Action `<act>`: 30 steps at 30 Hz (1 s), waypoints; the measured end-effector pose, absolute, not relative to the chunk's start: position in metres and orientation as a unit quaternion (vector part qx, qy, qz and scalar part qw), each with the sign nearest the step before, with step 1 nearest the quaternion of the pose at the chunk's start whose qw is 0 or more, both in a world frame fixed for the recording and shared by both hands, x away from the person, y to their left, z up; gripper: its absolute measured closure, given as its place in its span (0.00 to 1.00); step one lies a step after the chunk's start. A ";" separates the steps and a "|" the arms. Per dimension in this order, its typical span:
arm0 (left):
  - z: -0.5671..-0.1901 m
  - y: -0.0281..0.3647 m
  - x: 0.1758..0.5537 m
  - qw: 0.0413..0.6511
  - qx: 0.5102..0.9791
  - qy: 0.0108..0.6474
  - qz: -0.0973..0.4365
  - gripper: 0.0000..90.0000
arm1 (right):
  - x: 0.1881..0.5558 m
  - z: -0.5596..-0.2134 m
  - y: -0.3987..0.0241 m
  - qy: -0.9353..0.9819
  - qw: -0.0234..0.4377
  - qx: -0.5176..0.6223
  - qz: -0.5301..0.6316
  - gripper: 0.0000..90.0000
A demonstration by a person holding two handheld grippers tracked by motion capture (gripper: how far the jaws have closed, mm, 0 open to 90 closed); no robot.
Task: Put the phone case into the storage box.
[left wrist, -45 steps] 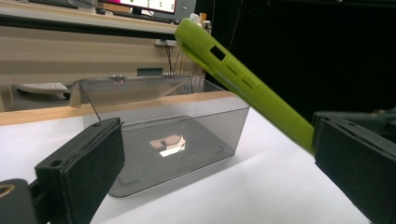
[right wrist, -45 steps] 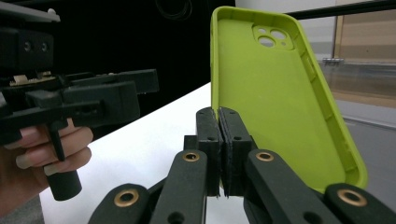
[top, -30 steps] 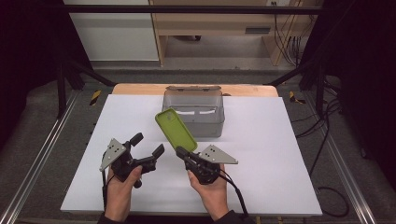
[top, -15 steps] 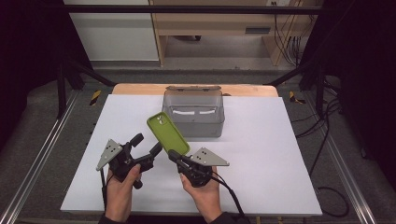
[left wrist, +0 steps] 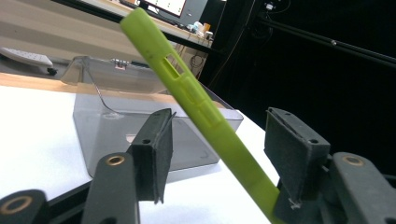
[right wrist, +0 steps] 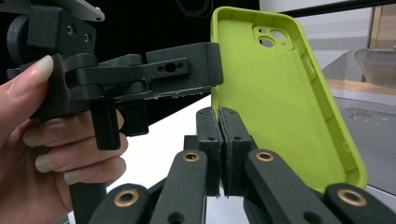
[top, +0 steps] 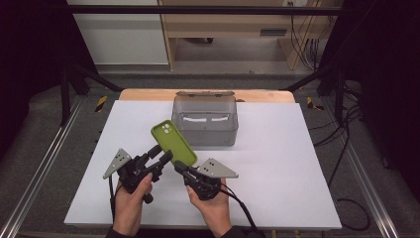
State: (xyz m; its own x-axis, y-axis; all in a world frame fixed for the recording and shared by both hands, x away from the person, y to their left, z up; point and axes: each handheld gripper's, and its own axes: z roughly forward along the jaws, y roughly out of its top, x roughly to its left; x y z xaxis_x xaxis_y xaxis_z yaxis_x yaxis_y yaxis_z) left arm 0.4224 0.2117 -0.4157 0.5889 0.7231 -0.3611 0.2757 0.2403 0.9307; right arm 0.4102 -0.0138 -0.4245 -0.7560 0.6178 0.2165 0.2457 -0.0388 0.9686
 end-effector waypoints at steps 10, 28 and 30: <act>-0.417 0.214 0.423 0.671 0.582 0.433 0.154 0.56 | 0.409 -0.427 -0.008 0.677 0.133 0.319 0.649 0.98; -0.420 0.215 0.423 0.679 0.567 0.447 0.135 0.68 | 0.406 -0.429 0.004 0.675 0.128 0.317 0.654 0.98; -0.421 0.216 0.422 0.680 0.560 0.453 0.137 0.70 | 0.406 -0.429 0.004 0.674 0.125 0.320 0.654 0.98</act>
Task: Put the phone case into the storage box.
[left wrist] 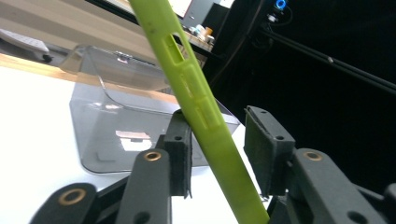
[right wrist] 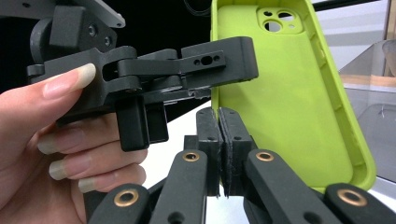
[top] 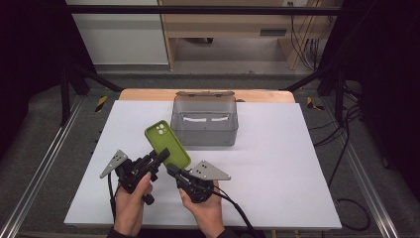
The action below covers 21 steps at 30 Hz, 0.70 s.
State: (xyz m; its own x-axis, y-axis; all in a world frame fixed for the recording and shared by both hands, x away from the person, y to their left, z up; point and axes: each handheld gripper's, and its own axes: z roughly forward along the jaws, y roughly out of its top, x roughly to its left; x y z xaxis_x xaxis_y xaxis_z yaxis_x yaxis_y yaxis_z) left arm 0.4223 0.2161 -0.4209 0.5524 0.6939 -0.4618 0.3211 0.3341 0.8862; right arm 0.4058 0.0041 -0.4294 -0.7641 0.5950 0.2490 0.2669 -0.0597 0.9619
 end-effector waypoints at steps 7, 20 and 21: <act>-0.424 0.217 0.422 0.682 0.549 0.464 0.136 0.74 | 0.405 -0.432 0.009 0.671 0.118 0.326 0.656 0.98; -0.430 0.221 0.424 0.693 0.530 0.479 0.093 0.78 | 0.406 -0.435 0.012 0.673 0.109 0.328 0.654 0.98; -0.431 0.221 0.424 0.695 0.527 0.481 0.089 0.79 | 0.406 -0.435 0.012 0.674 0.110 0.328 0.653 0.98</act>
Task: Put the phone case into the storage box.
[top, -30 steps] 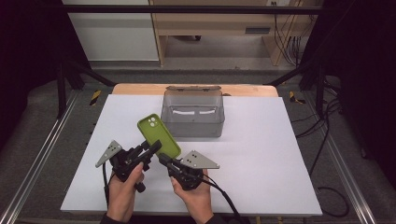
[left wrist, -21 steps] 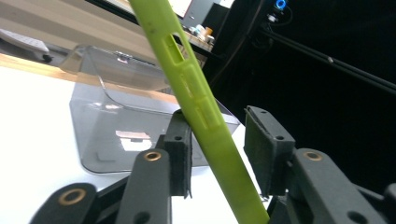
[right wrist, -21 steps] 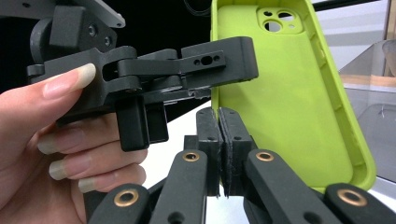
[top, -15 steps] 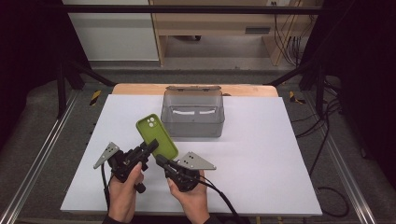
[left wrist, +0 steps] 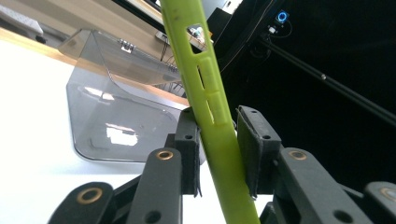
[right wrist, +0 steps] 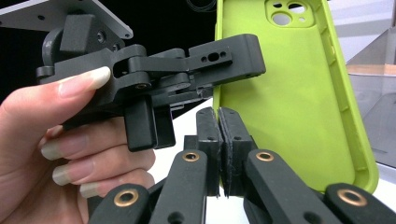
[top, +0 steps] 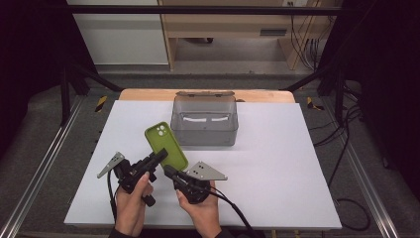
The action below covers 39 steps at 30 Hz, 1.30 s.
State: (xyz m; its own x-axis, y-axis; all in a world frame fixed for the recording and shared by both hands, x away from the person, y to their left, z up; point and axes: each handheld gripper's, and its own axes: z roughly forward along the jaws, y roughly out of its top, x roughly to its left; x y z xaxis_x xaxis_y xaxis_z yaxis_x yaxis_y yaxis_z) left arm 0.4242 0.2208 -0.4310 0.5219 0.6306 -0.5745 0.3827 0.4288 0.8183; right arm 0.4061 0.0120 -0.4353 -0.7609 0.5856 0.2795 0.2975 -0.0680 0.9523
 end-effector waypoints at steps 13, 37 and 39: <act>-0.433 0.226 0.421 0.691 0.522 0.490 0.100 0.86 | 0.409 -0.443 0.020 0.680 0.117 0.332 0.643 0.91; -0.444 0.247 0.423 0.640 0.539 0.517 0.184 0.86 | 0.439 -0.451 -0.066 0.718 0.176 0.392 0.547 0.37; -0.445 0.247 0.423 0.637 0.541 0.517 0.186 0.86 | 0.439 -0.454 -0.078 0.710 0.174 0.401 0.552 0.35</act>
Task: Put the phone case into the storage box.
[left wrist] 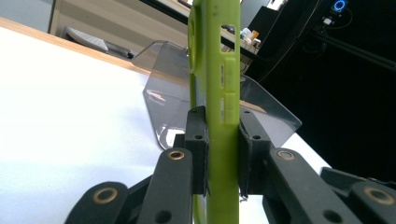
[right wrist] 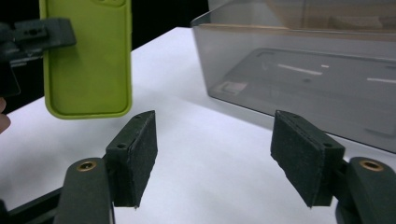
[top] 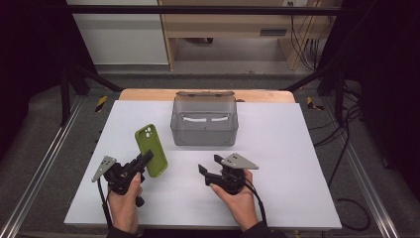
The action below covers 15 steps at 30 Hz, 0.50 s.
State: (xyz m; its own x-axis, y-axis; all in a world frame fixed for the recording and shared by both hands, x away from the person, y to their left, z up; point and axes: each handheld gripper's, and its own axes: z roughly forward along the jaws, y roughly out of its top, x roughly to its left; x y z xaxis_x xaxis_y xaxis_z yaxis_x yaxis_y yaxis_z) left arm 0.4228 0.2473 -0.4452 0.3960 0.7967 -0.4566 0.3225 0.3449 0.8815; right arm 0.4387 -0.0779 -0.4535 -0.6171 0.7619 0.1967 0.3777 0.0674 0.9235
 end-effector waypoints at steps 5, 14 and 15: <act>-0.447 0.246 0.422 0.629 0.550 0.515 0.191 0.86 | 0.437 -0.454 -0.100 0.702 0.179 0.403 0.560 0.26; -0.446 0.249 0.420 0.628 0.547 0.515 0.202 0.86 | 0.435 -0.450 -0.128 0.701 0.209 0.397 0.554 0.20; -0.446 0.250 0.420 0.628 0.547 0.516 0.202 0.86 | 0.434 -0.449 -0.132 0.699 0.212 0.398 0.555 0.20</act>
State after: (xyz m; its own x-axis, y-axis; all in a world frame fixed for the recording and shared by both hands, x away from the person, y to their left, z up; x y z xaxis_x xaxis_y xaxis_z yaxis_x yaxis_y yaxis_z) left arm 0.4202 0.2496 -0.4456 0.3866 0.8176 -0.4268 0.3098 0.3207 0.8951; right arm 0.4341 -0.1324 -0.4495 -0.5931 0.7919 0.1454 0.3209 0.0668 0.9448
